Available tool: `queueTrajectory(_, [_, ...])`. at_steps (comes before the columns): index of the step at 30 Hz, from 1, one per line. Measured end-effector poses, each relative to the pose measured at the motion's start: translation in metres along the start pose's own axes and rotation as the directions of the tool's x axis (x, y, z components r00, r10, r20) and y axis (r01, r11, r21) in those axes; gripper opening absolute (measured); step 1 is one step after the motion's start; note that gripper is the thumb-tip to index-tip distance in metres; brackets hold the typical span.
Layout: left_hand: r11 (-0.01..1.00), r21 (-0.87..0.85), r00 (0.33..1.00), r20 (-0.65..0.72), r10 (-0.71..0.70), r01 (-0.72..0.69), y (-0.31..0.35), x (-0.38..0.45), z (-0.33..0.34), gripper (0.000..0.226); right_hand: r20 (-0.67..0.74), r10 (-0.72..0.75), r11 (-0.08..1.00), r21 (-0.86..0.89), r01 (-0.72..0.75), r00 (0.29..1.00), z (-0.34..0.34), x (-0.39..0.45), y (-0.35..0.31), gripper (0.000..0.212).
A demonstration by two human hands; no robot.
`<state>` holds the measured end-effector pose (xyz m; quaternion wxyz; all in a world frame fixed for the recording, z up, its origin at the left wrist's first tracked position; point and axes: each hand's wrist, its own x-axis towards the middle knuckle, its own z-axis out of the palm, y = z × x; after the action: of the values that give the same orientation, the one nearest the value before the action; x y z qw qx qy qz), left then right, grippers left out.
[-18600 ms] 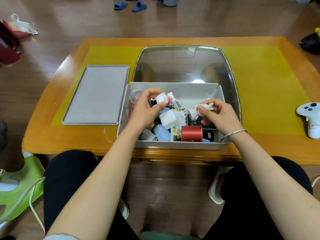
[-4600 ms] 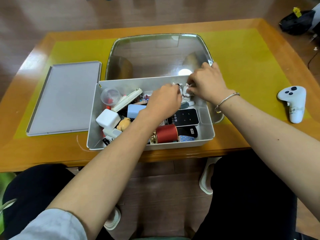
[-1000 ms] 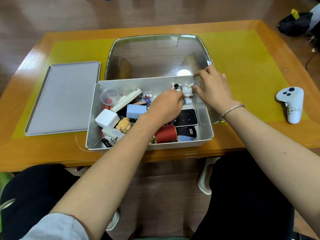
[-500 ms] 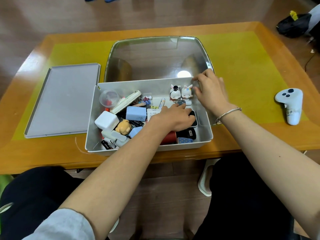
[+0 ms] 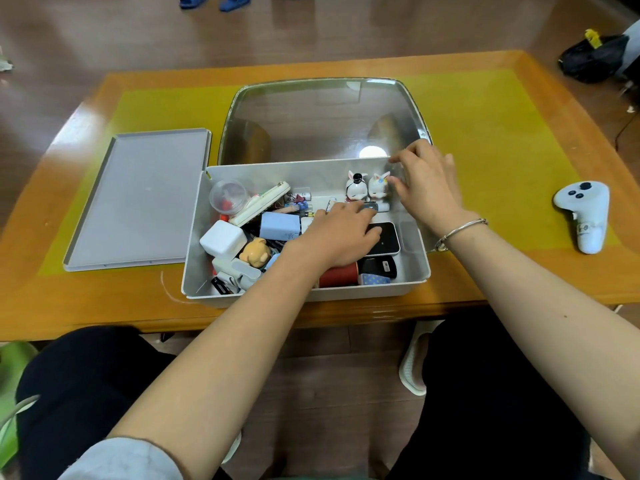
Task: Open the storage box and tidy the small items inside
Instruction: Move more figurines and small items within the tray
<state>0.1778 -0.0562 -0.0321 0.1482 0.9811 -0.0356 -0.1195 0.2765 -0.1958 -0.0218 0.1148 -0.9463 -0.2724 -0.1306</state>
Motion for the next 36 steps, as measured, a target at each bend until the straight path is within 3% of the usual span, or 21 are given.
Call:
queueTrajectory(4, [1.0, 0.001, 0.969, -0.248, -0.013, 0.013, -0.021, -0.027, -0.01, 0.042, -0.01, -0.059, 0.997, 0.056, 0.06, 0.998, -0.007, -0.001, -0.019, 0.026])
queueTrajectory(7, [0.996, -0.047, 0.905, -0.417, -0.084, 0.071, -0.042, -0.05, -0.014, 0.034, 0.158, -0.184, 0.979, 0.114, 0.167, 0.97, -0.01, 0.001, -0.038, 0.023])
queueTrajectory(10, [0.967, -0.121, 0.811, -0.526, -0.256, 0.226, -0.068, -0.072, -0.016, 0.029, 0.358, -0.259, 0.96, 0.194, 0.2, 0.897, -0.005, 0.002, -0.059, 0.023])
queueTrajectory(14, [0.896, -0.164, 0.724, -0.539, -0.431, 0.412, -0.102, -0.098, -0.008, 0.034, 0.455, -0.259, 0.96, 0.219, 0.175, 0.852, 0.004, 0.002, -0.084, 0.027])
queueTrajectory(20, [0.93, -0.065, 0.777, -0.529, -0.34, 0.363, -0.113, -0.107, 0.004, 0.039, 0.547, -0.129, 0.988, 0.141, 0.061, 0.827, 0.014, -0.008, -0.106, 0.037])
queueTrajectory(25, [0.934, -0.036, 0.779, -0.541, -0.317, 0.355, -0.117, -0.1, 0.003, 0.041, 0.515, -0.237, 0.93, 0.365, 0.039, 0.824, 0.011, -0.024, -0.113, 0.02])
queueTrajectory(29, [0.915, 0.024, 0.789, -0.516, -0.333, 0.402, -0.119, -0.089, -0.001, 0.038, 0.497, -0.221, 0.877, 0.477, -0.051, 0.839, 0.01, -0.03, -0.099, 0.012])
queueTrajectory(34, [0.89, 0.017, 0.745, -0.555, -0.37, 0.455, -0.116, -0.079, -0.005, 0.024, 0.515, -0.161, 0.929, 0.368, -0.048, 0.842, 0.018, -0.035, -0.091, 0.041])
queueTrajectory(36, [0.894, -0.012, 0.727, -0.577, -0.372, 0.448, -0.116, -0.078, -0.006, 0.021, 0.523, -0.15, 0.901, 0.422, -0.102, 0.839, 0.018, -0.035, -0.093, 0.041])
